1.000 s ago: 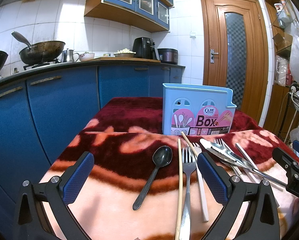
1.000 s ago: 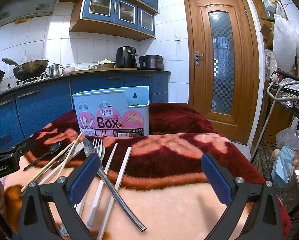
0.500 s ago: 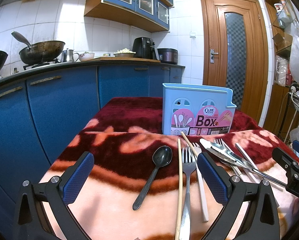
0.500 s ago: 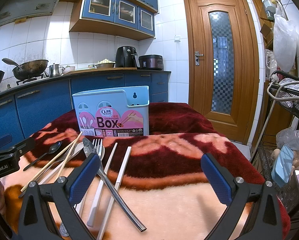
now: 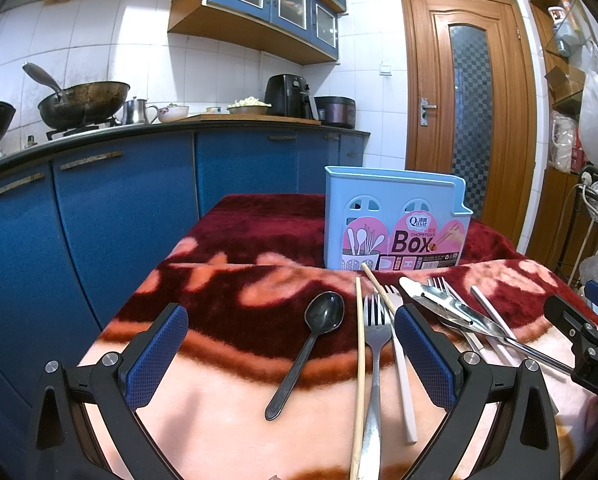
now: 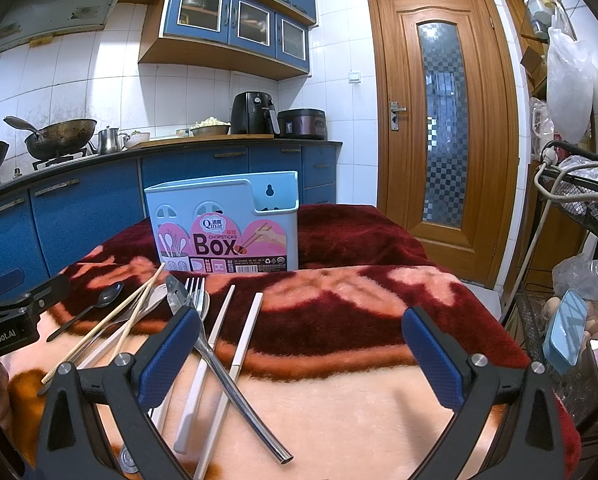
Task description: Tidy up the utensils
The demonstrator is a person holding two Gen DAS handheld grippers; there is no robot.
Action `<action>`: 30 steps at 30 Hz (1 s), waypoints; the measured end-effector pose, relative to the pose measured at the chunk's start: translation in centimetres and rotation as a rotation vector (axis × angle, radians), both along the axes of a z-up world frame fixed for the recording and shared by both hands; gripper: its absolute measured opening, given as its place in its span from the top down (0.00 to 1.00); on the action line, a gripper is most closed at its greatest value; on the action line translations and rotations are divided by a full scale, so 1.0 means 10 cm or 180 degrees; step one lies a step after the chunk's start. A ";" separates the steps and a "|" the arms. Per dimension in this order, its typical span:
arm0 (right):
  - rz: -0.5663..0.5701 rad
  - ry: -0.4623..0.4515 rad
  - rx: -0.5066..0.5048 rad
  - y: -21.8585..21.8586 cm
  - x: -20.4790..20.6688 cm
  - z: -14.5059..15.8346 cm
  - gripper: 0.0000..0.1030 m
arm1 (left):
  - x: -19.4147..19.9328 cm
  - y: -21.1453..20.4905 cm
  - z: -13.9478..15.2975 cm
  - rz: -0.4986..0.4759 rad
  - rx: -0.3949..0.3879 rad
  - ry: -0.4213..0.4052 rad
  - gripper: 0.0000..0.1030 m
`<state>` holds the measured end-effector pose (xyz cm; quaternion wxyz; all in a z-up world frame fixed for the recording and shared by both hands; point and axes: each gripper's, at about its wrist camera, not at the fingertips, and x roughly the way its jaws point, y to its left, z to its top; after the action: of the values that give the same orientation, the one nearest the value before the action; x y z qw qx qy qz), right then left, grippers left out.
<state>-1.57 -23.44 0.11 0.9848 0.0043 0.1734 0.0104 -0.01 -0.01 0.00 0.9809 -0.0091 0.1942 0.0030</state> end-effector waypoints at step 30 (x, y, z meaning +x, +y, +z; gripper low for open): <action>0.0602 0.1263 -0.0265 0.05 0.79 0.33 0.11 | 0.75 0.24 0.25 -0.0191 0.0126 0.1011 0.00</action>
<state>6.32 -22.94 3.42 0.9254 -0.0506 0.3636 0.0945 7.47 2.35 2.48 0.9375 0.0166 0.3470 -0.0211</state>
